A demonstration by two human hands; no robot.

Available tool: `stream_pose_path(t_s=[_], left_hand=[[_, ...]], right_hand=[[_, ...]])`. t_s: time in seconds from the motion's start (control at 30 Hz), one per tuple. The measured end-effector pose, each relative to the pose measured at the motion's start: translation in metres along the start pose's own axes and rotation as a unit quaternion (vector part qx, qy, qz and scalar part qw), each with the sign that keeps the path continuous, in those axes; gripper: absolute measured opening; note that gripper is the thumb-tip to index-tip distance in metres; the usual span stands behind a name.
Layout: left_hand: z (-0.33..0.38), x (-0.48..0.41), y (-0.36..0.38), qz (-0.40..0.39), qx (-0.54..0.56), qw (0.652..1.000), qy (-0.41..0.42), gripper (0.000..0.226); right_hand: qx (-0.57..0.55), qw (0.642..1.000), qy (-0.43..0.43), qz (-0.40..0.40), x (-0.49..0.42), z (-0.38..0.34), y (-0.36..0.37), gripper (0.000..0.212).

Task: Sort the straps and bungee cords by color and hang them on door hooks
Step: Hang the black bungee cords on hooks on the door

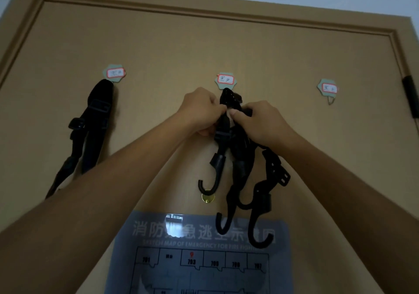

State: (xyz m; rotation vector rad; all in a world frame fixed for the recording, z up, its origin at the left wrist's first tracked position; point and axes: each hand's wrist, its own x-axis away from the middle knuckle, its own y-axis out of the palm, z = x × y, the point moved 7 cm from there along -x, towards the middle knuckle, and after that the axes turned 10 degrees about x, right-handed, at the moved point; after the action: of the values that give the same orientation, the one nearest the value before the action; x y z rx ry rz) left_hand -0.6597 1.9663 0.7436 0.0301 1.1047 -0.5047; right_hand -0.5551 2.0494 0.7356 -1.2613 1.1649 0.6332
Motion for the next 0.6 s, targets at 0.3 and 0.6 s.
stream_pose_path(t_s=[0.3, 0.6], left_hand=[[0.014, 0.017, -0.020, 0.053, -0.138, 0.987, 0.059, 0.020], [0.030, 0.062, 0.030, -0.157, 0.091, 0.980, 0.079, 0.028]], right_hand=[[-0.029, 0.999, -0.009, 0.042, 0.031, 0.004, -0.024, 0.041], [-0.056, 0.996, 0.017, 0.074, 0.057, 0.008, -0.037, 0.040]])
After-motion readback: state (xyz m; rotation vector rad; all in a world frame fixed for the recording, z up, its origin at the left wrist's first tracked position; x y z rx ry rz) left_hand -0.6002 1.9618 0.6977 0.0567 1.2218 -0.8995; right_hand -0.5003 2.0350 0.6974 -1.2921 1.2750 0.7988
